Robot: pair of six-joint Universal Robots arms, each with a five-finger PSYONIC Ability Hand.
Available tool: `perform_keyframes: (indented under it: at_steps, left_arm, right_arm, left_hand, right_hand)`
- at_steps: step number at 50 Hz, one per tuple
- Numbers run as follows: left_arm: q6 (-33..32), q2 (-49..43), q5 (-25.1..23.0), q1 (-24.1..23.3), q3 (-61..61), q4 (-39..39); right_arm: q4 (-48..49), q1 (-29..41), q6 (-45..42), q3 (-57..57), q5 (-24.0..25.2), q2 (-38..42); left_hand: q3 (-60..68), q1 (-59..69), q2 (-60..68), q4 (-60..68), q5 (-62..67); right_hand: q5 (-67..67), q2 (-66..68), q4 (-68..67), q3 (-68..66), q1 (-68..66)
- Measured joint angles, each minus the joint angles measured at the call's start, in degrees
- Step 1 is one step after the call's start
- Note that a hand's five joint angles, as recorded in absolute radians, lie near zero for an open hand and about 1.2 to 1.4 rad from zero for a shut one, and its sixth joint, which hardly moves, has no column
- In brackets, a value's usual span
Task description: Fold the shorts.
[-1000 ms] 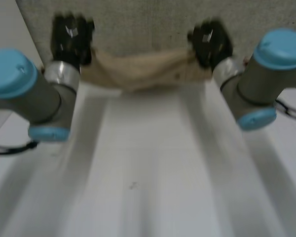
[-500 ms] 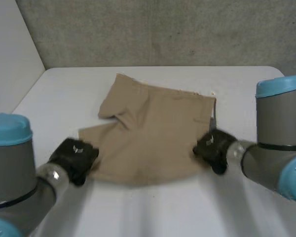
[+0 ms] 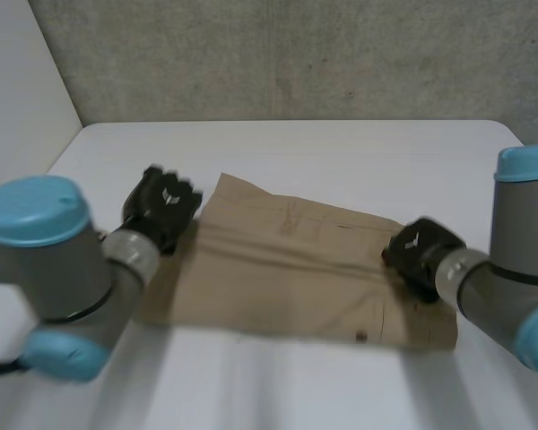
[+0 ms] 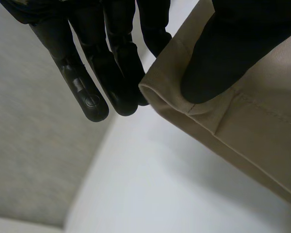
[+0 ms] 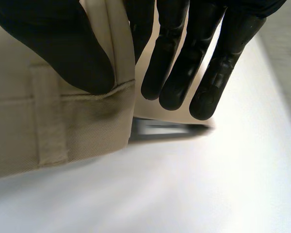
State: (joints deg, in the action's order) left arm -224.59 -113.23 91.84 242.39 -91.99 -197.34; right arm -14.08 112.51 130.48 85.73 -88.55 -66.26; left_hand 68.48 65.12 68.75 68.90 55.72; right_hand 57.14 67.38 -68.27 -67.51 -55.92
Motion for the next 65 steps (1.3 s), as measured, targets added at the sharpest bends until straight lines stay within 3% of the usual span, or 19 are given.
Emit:
perform_keyframes:
  at_steps: [1,3,6,12,19,21,22,23,24,25,31,37,44,50,56,65]
  left_arm:
    - [0.0,0.0,0.0,0.0,0.0,0.0]
    - [-0.21,-8.52,-0.04,-1.29,7.73,-8.87]
    - [-0.5,-15.21,0.02,-2.38,14.35,-12.97]
    - [-1.32,-27.29,0.27,-3.67,27.98,-13.4]
    - [-2.02,-35.35,0.62,-3.84,38.05,-12.43]
    - [-2.01,-36.47,0.81,-3.83,39.62,-12.6]
    - [-1.98,-37.35,1.02,-3.91,40.79,-12.84]
    - [-1.95,-37.64,1.1,-4.0,41.07,-12.96]
    - [-1.95,-37.64,1.1,-4.0,41.07,-12.96]
    - [-1.91,-37.7,1.18,-4.31,40.92,-13.1]
    - [-1.52,-33.63,2.01,-6.04,36.52,-13.32]
    - [2.49,-22.21,3.74,-5.85,25.23,-13.17]
    - [14.15,-7.26,4.18,-5.11,8.98,-12.56]
    - [25.85,2.2,3.89,-4.93,-3.37,-11.17]
    - [30.5,4.67,3.73,-4.79,-10.56,-10.74]
    - [30.71,4.48,3.79,-3.65,-12.86,-11.74]
  right_arm:
    - [0.0,0.0,0.0,0.0,0.0,0.0]
    - [6.34,0.15,0.21,-4.34,-3.98,4.55]
    - [10.17,0.18,-0.09,-7.93,-5.65,8.45]
    - [17.62,0.19,-1.73,-16.19,-6.66,17.47]
    - [25.62,0.15,-4.12,-21.77,-8.01,24.01]
    - [28.2,0.12,-4.41,-22.21,-8.56,24.56]
    - [30.95,0.05,-4.49,-22.3,-9.05,24.71]
    - [33.14,0.0,-4.45,-22.1,-9.37,24.53]
    - [33.14,0.0,-4.45,-22.1,-9.37,24.53]
    - [34.69,-0.07,-4.26,-21.61,-9.54,23.89]
    - [36.19,-0.39,-0.71,-16.77,-8.83,16.56]
    - [32.99,-0.84,6.42,-9.29,-6.76,6.62]
    - [20.39,-3.07,17.63,-1.31,-3.84,-0.95]
    - [12.9,-5.57,28.34,6.33,2.42,-2.24]
    - [19.69,-8.05,31.3,14.18,8.26,-0.99]
    - [28.99,-9.21,29.89,16.68,9.07,2.13]
  left_hand:
    - [0.0,0.0,0.0,0.0,0.0]
    - [0.0,0.0,0.0,0.0,0.0]
    - [0.0,0.0,0.0,0.0,0.0]
    - [0.0,0.0,0.0,0.0,1.08]
    - [-1.79,-1.14,-2.36,-1.89,-0.2]
    - [-7.05,-5.87,-7.21,-7.31,-4.85]
    - [-29.4,-30.96,-30.12,-30.28,-27.03]
    - [-39.88,-41.67,-40.75,-41.03,-37.78]
    - [-39.88,-41.67,-40.75,-41.03,-37.78]
    - [-51.88,-52.73,-52.62,-53.05,-49.35]
    - [-56.21,-53.81,-56.92,-57.16,-52.98]
    - [-56.21,-53.81,-56.92,-57.16,-52.98]
    - [-56.21,-53.81,-56.92,-57.16,-52.98]
    - [-56.21,-53.81,-56.92,-57.16,-52.98]
    - [-56.21,-53.81,-56.92,-57.16,-52.98]
    - [-56.21,-53.81,-56.92,-57.16,-52.98]
  right_hand:
    - [0.0,0.0,0.0,0.0,0.0]
    - [0.01,0.0,0.0,0.0,0.0]
    - [0.03,0.0,0.0,0.0,0.0]
    - [0.1,0.0,0.0,0.0,0.0]
    - [-1.08,-1.57,1.48,1.65,0.44]
    - [-4.72,-6.05,6.37,5.77,2.37]
    - [-8.66,-10.26,10.9,10.32,7.45]
    - [-24.84,-28.65,27.78,27.24,24.19]
    - [-24.84,-28.65,27.78,27.24,24.19]
    - [-46.93,-49.73,49.33,49.52,41.58]
    - [-53.02,-54.73,54.6,55.19,44.08]
    - [-53.02,-54.73,54.6,55.19,44.08]
    - [-53.02,-54.73,54.6,55.19,44.08]
    - [-53.02,-54.65,54.61,55.12,44.08]
    - [-46.73,-46.79,47.87,46.95,38.34]
    - [-28.72,-26.78,28.68,27.78,21.38]
